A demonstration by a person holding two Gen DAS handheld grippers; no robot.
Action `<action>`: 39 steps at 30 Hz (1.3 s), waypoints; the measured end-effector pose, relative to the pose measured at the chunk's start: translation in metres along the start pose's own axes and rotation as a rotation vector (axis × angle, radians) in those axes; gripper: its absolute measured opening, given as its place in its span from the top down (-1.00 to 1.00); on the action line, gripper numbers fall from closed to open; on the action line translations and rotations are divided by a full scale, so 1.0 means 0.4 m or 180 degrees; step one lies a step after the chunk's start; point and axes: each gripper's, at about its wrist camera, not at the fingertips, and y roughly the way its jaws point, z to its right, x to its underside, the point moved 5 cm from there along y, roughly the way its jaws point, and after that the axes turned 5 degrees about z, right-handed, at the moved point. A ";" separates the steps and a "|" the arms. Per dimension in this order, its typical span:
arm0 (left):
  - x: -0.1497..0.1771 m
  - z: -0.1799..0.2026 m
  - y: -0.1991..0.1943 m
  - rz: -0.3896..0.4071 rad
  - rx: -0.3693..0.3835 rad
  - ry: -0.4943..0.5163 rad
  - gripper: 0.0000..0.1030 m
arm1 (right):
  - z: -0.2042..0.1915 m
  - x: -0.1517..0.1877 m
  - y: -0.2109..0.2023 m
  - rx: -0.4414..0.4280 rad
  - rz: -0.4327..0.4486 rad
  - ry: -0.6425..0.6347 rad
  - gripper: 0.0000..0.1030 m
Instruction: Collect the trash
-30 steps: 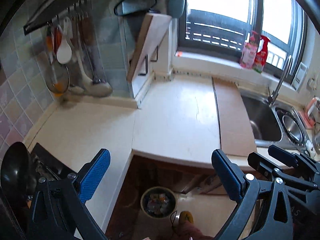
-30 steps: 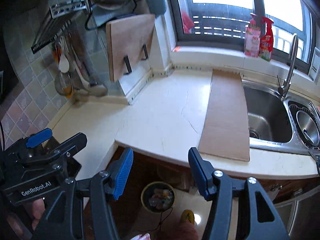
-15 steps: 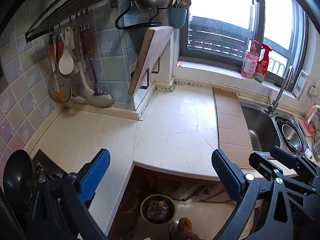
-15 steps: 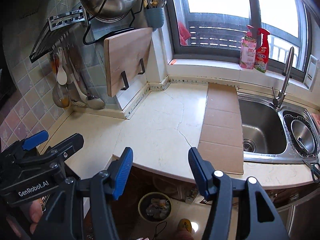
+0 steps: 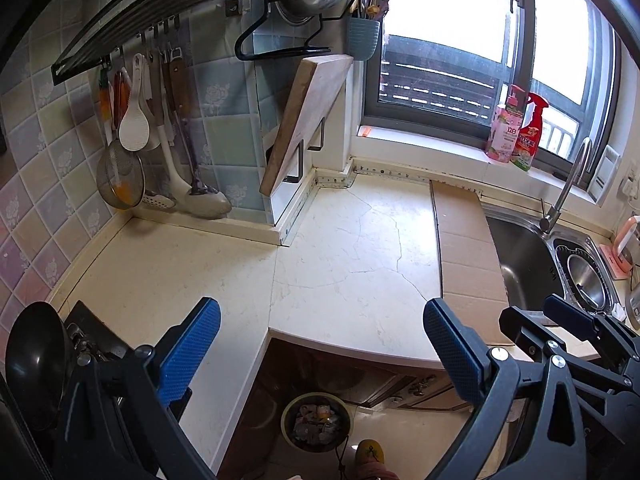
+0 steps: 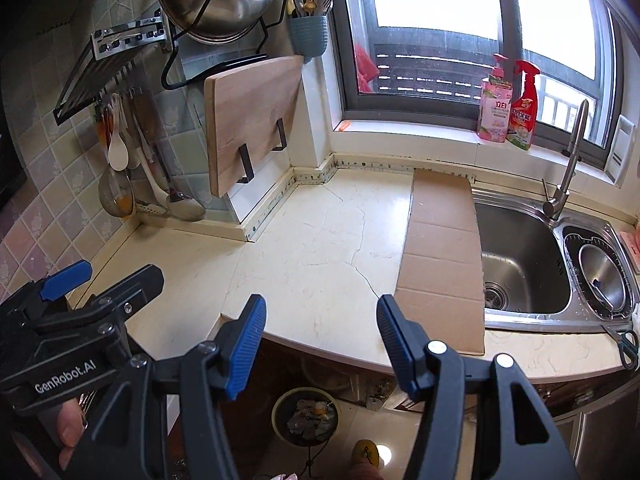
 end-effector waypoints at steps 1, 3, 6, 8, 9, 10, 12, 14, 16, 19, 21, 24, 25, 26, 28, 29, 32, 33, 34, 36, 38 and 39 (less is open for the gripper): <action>0.000 0.000 0.001 0.0003 -0.0009 0.0005 -0.95 | -0.001 0.000 0.001 0.0001 -0.0001 -0.0003 -0.13; -0.002 -0.001 0.001 0.0009 -0.0021 0.0003 -0.95 | 0.000 -0.003 0.003 -0.0002 -0.0002 -0.0007 -0.13; -0.002 -0.003 0.002 0.0013 -0.0017 0.0002 -0.95 | -0.001 -0.005 0.005 0.0011 0.0014 -0.0015 -0.13; -0.003 -0.004 0.002 0.0014 -0.0019 -0.0001 -0.95 | -0.001 -0.007 0.008 0.0017 0.0018 -0.0015 -0.13; -0.004 -0.004 0.002 0.0016 -0.0024 -0.0003 -0.95 | -0.001 -0.007 0.010 0.0020 0.0018 -0.0015 -0.13; -0.004 -0.004 0.002 0.0014 -0.0025 -0.0003 -0.95 | -0.002 -0.008 0.011 0.0025 0.0016 -0.0020 -0.13; -0.004 -0.004 0.002 0.0015 -0.0022 -0.0007 -0.95 | -0.002 -0.009 0.012 0.0034 0.0018 -0.0022 -0.13; -0.004 -0.002 0.001 0.0013 -0.0027 -0.0012 -0.95 | -0.002 -0.010 0.012 0.0036 0.0021 -0.0024 -0.13; -0.004 -0.001 0.001 0.0012 -0.0029 -0.0009 -0.95 | -0.001 -0.010 0.011 0.0050 0.0026 -0.0018 -0.13; -0.008 0.001 0.004 0.0011 -0.0031 -0.0008 -0.95 | 0.001 -0.009 0.010 0.0063 0.0026 -0.0006 -0.13; -0.008 0.002 0.003 0.0010 -0.0034 -0.0014 -0.95 | 0.001 -0.008 0.008 0.0077 0.0028 -0.0003 -0.13; -0.008 0.002 0.003 0.0008 -0.0031 -0.0016 -0.95 | 0.002 -0.007 0.005 0.0082 0.0028 0.0001 -0.13; -0.008 0.002 0.003 0.0009 -0.0032 -0.0015 -0.95 | 0.002 -0.007 0.004 0.0082 0.0028 0.0002 -0.13; -0.008 0.002 0.004 0.0010 -0.0036 -0.0012 -0.95 | 0.003 -0.007 0.004 0.0079 0.0028 -0.0005 -0.13; -0.007 0.002 0.003 0.0011 -0.0036 -0.0013 -0.95 | 0.003 -0.006 0.003 0.0079 0.0027 -0.0002 -0.13; -0.007 0.003 0.003 0.0009 -0.0036 -0.0015 -0.95 | 0.003 -0.007 0.004 0.0077 0.0028 -0.0003 -0.13; -0.006 0.003 0.002 0.0009 -0.0039 -0.0014 -0.95 | 0.003 -0.006 0.004 0.0077 0.0026 -0.0006 -0.13; -0.007 0.002 0.003 0.0007 -0.0044 -0.0014 -0.95 | 0.003 -0.006 0.004 0.0076 0.0026 -0.0004 -0.13; -0.006 0.003 0.003 0.0007 -0.0044 -0.0014 -0.95 | 0.004 -0.006 0.003 0.0074 0.0024 -0.0006 -0.13; -0.007 0.001 0.005 0.0007 -0.0048 -0.0011 -0.95 | 0.003 -0.005 0.004 0.0077 0.0024 -0.0008 -0.13; -0.006 -0.001 0.008 -0.0003 -0.0046 -0.0012 -0.95 | 0.002 -0.005 0.003 0.0081 0.0024 -0.0007 -0.13; -0.006 -0.002 0.009 -0.0008 -0.0044 -0.0012 -0.95 | 0.001 -0.005 0.004 0.0083 0.0025 -0.0005 -0.13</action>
